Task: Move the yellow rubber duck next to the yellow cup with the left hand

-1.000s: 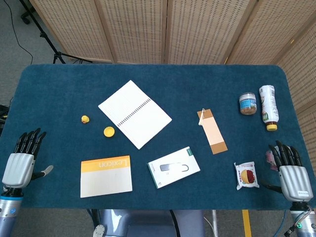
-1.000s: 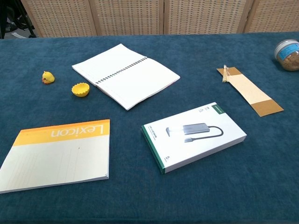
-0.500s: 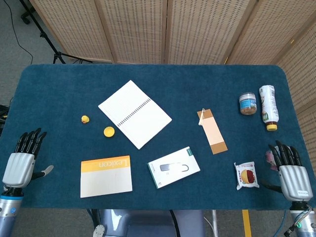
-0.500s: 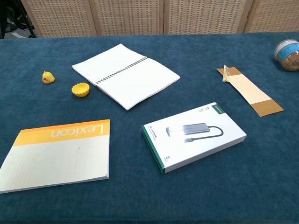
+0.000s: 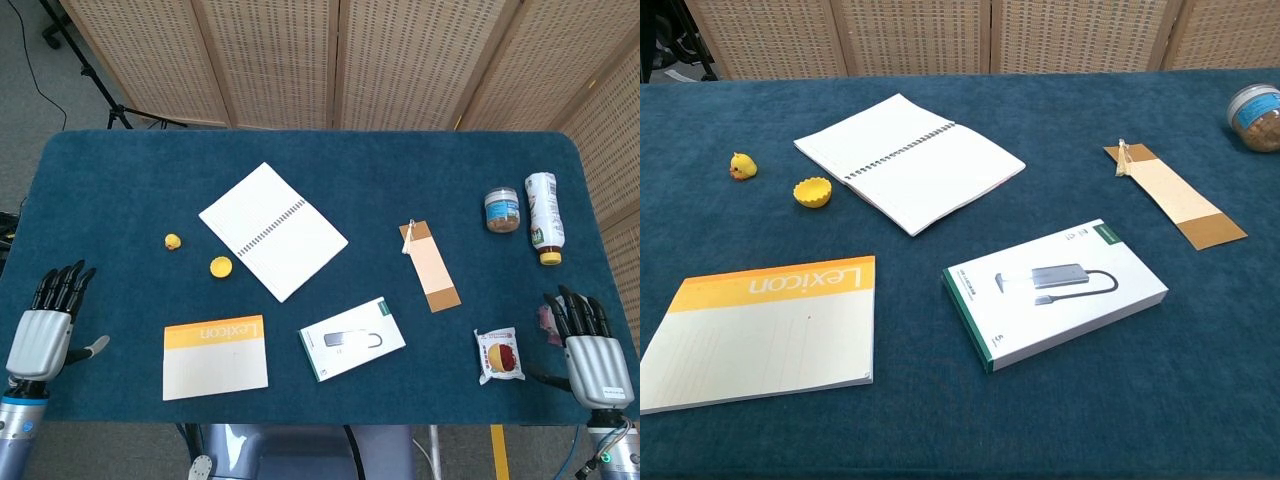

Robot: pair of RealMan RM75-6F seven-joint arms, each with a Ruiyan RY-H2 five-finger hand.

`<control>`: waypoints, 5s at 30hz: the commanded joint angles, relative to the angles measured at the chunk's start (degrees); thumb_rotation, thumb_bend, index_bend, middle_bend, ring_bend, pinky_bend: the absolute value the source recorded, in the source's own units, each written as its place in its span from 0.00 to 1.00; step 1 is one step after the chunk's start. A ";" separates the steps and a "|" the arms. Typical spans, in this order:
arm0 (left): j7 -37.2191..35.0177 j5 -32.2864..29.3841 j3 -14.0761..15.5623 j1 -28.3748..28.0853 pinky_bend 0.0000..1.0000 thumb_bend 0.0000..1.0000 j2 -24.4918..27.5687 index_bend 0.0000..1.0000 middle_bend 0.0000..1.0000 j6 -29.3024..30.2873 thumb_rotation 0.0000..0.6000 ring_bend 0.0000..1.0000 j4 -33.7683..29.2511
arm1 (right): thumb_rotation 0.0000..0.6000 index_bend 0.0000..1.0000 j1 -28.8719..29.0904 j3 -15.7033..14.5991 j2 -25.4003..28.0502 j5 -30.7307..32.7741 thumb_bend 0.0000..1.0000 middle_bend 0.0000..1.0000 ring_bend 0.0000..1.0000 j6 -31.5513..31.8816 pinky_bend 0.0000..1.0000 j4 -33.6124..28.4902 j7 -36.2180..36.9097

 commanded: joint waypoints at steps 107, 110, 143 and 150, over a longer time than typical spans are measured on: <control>14.44 -38.57 -8.44 -35.03 0.00 0.39 -13.91 0.32 0.00 -45.10 1.00 0.00 26.26 | 1.00 0.00 -0.04 0.99 -0.30 -0.17 0.00 0.00 0.00 1.38 0.00 1.69 3.51; 14.40 -38.42 -8.58 -35.17 0.00 0.40 -14.35 0.33 0.00 -44.93 1.00 0.00 26.81 | 1.00 0.00 -0.08 0.97 -0.29 -0.27 0.00 0.00 0.00 1.49 0.00 1.70 3.58; 15.94 -38.97 -9.31 -36.44 0.00 0.43 -18.54 0.37 0.00 -45.79 1.00 0.00 30.84 | 1.00 0.00 -0.36 1.01 -0.34 -0.85 0.00 0.00 0.00 2.43 0.00 2.14 4.37; 16.49 -38.95 -9.27 -36.39 0.00 0.44 -18.61 0.39 0.00 -45.60 1.00 0.00 30.96 | 1.00 0.00 -0.43 1.07 -0.37 -0.92 0.00 0.00 0.00 2.65 0.00 2.29 4.62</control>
